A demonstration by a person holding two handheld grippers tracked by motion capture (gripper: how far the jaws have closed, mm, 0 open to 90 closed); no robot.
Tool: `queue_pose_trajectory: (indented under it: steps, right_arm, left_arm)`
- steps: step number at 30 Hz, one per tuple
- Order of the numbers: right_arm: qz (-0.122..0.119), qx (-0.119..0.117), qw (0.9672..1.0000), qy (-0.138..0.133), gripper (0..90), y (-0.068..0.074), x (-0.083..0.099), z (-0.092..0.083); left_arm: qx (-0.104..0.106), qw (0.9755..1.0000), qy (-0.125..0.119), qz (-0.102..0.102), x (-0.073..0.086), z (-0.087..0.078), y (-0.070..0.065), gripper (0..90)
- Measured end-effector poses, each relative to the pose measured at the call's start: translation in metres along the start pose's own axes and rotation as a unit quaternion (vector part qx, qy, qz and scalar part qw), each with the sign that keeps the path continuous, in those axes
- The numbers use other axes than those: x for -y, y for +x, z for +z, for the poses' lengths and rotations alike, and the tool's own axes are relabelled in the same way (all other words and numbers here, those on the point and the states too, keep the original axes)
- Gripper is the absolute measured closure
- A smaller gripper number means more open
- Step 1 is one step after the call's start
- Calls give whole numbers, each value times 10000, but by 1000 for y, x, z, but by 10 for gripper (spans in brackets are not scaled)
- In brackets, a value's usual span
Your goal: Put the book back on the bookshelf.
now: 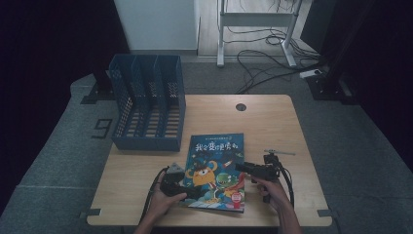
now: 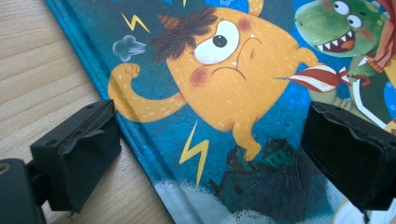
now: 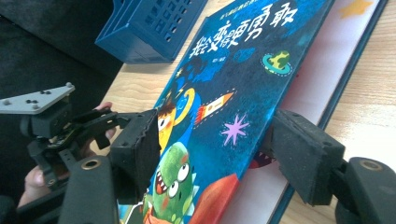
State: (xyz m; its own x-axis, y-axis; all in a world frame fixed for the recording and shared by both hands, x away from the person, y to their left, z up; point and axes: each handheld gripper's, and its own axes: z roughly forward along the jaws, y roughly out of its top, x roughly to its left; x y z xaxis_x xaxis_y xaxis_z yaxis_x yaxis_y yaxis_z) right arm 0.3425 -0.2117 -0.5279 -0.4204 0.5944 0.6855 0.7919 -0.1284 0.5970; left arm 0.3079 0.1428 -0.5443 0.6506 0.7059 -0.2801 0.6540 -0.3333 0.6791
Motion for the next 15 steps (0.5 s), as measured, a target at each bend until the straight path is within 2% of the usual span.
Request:
queue_pose_trajectory:
  steps: [2, 3, 4, 5, 6, 7, 8, 9, 10, 11, 12, 13, 15]
  right_arm:
    - [2, -14, 10000, 11, 328, 0, 0, 0]
    - [10, -73, 10000, 33, 377, 0, 0, 0]
    - [81, -394, 9990, 172, 406, 0, 1, 2]
    - [81, -394, 9990, 172, 406, 0, 1, 2]
    - [73, -722, 9969, 296, 404, 1, 3, 8]
    - [-54, -578, 9976, 371, 397, 8, 5, 15]
    - [-424, -103, 9976, 531, 387, 21, 8, 28]
    - [-593, 125, 9966, 564, 390, 26, 9, 33]
    - [-851, 497, 9938, 516, 392, 30, 10, 36]
    - [-1025, 754, 9907, 490, 392, 32, 10, 38]
    - [-1025, 754, 9907, 490, 392, 32, 10, 38]
    - [-1112, 916, 9889, 354, 389, 31, 10, 38]
    - [-1081, 984, 9890, 241, 392, 27, 8, 37]
  left_arm:
    - [-5, 10000, -3, -5, 0, 0, 0, 39]
    - [-1, 10000, -3, -9, 0, 0, 0, 40]
    - [27, 10000, -4, -20, 0, 0, 0, 40]
    - [27, 10000, -4, -20, 0, 0, 0, 41]
    - [49, 10000, -10, -38, 0, 0, 1, 41]
    - [57, 10000, -8, -33, 0, 0, 1, 43]
    - [70, 10000, -14, -35, 0, -1, 1, 47]
    - [79, 10000, -6, -35, 0, -1, 2, 50]
    - [85, 10000, -7, -33, 0, -1, 2, 51]
    - [82, 10000, -7, -26, 0, -1, 2, 52]
    - [82, 10000, -7, -26, 0, -1, 2, 52]
    - [75, 10000, -9, -16, 0, -1, 2, 53]
    - [67, 10000, -7, -3, 0, -1, 1, 53]
